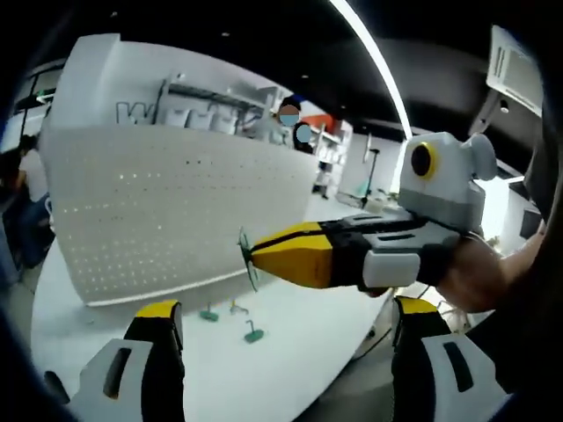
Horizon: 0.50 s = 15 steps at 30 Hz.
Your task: Insert the hook assembly into the mounting plate slot until the hook locks in place.
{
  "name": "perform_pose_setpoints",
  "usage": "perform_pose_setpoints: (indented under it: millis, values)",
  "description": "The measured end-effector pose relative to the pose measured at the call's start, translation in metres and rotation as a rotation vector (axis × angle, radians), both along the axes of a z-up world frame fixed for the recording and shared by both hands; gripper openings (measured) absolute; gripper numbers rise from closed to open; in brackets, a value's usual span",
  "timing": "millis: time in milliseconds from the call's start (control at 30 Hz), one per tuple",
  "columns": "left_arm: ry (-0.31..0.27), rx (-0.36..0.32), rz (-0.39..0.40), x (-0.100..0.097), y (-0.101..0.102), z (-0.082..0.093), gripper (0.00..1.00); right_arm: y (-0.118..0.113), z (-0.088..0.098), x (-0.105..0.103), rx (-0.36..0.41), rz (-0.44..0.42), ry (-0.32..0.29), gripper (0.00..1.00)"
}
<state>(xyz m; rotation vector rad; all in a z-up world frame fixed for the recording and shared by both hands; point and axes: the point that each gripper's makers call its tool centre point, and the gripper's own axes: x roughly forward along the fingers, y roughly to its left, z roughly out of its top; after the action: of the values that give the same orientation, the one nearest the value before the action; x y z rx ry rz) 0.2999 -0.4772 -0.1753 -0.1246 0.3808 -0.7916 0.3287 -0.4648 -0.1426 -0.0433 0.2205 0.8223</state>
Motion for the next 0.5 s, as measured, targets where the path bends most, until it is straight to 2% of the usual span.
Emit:
perform_pose_setpoints:
  millis: [233,500]
  values:
    - [0.001,-0.017,0.018,-0.005,0.007,0.003,1.00,-0.004,0.003,0.009,0.010,-0.017,-0.017,0.00]
    - [-0.014,-0.015,0.078,-0.006,0.022,0.010,1.00,-0.014,0.009,0.028,0.010,-0.056,-0.053,0.00]
